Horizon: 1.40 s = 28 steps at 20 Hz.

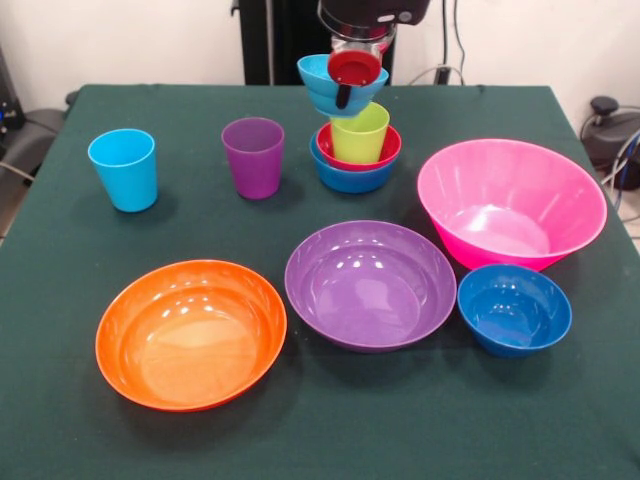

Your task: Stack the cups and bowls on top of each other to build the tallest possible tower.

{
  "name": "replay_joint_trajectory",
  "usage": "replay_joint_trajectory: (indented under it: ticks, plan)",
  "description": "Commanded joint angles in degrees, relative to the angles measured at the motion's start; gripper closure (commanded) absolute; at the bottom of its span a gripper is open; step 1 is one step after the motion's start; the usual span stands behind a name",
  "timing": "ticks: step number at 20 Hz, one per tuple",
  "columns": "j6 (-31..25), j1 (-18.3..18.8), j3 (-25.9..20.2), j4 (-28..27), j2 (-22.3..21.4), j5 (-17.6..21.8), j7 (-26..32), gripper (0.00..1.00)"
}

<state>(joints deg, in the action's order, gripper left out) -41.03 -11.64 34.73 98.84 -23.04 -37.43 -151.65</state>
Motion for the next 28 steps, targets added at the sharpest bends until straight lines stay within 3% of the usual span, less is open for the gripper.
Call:
replay_joint_trajectory:
  ticks: [1,28]
  plan:
    - [1.07,-0.39,-5.23,-3.3,3.64,3.74,-6.51,1.0]
    - [2.13,-0.11,-5.05,-2.22,3.38,4.2,-5.46,1.0]
